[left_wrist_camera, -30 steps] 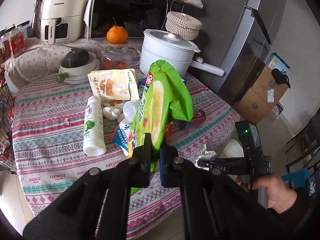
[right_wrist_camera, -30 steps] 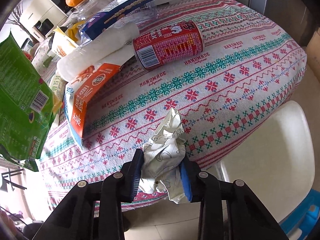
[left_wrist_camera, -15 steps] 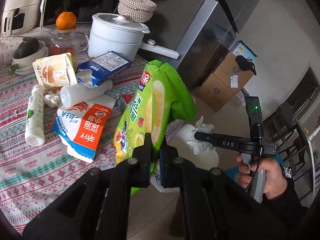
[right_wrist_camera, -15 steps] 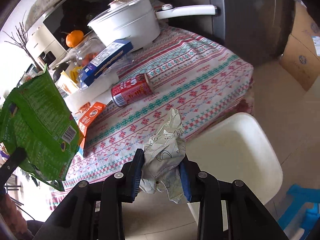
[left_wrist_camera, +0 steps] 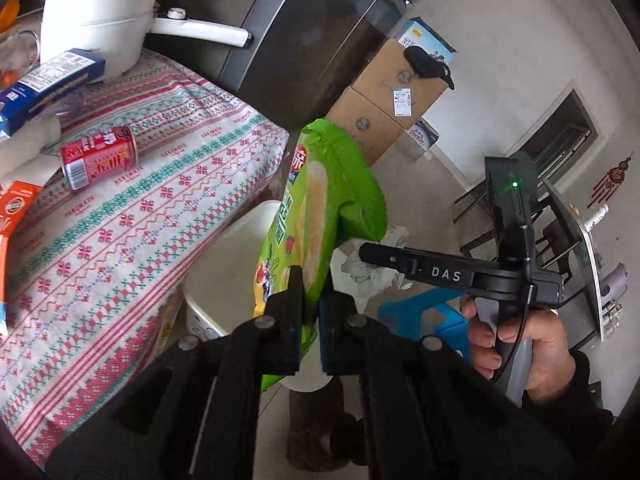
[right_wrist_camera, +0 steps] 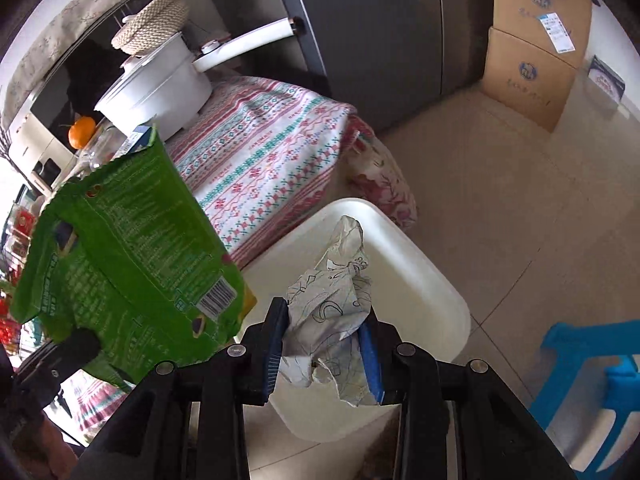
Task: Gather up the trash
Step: 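Carry the green bag and tissue to the white bin and release both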
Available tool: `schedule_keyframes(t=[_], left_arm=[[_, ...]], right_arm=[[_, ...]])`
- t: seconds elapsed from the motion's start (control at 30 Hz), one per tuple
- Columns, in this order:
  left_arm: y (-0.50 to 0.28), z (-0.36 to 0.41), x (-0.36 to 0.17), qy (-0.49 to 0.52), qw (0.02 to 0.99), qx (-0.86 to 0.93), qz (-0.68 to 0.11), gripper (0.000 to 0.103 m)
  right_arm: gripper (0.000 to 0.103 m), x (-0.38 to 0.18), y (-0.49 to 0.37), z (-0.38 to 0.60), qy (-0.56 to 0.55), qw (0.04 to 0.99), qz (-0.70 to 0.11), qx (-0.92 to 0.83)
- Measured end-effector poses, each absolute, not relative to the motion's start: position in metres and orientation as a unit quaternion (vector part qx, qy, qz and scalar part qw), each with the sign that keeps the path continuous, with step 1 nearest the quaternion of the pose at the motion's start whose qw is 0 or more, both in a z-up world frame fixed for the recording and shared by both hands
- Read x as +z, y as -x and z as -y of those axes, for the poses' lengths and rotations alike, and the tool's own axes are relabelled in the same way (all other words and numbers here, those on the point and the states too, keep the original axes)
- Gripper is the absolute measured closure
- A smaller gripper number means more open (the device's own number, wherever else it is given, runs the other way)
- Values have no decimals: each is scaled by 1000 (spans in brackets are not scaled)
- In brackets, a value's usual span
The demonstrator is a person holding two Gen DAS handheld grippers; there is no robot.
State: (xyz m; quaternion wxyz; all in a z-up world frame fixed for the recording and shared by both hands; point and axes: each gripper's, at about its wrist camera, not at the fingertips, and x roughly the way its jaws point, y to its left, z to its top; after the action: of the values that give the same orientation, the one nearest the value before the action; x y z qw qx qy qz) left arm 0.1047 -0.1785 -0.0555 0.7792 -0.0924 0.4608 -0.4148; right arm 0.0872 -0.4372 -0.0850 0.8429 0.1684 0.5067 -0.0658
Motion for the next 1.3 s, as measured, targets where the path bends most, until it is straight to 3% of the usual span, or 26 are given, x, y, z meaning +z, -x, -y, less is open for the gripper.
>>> schedule_keyframes(t=[0.4,0.5,0.57,0.63,0.87,1.3], left_arm=[[-111,213,-91,53,791,-391,-468,93],[-113,214,-93,27,806,-369,-463,83],[-116,212,-94,15,814,-354,-460,62],[-117,206,-91,6,824,-339,-453,52],[-116,182,-79,-41,852,-285,-438,29],[-115,123,-62,-67,877,-198,-432,16]], right_arm=[[67,-95,-78,456,-170,833,-519,-86],[66,-95,-81,454,-168,834,-519,-85],[66,-95,-81,452,-168,834,-519,-83],[66,-95,-84,450,-165,834,-520,-81],[65,-99,-94,439,-154,832,-528,-74],[63,-121,-121,416,-129,813,-562,-77]])
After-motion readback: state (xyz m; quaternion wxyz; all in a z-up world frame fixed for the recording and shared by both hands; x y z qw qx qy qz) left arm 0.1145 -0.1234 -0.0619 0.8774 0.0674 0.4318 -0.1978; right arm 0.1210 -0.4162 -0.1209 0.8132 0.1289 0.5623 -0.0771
